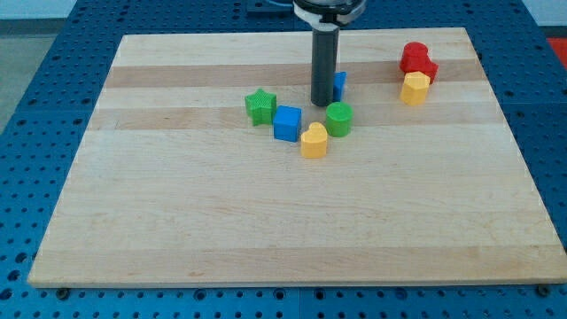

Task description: Move the yellow hexagon towards the green star

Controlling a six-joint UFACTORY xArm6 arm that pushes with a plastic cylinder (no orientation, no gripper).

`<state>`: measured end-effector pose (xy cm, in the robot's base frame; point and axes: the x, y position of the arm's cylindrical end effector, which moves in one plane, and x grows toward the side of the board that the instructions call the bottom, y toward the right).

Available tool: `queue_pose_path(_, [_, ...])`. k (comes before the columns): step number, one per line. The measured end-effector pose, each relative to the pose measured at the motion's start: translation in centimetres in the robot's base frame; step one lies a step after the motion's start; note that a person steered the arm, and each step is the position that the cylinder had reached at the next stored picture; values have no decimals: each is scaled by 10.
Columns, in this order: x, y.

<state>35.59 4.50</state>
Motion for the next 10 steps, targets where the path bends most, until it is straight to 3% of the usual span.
queue_pose_path(6, [32, 173])
queue_pose_path(10, [-6, 145])
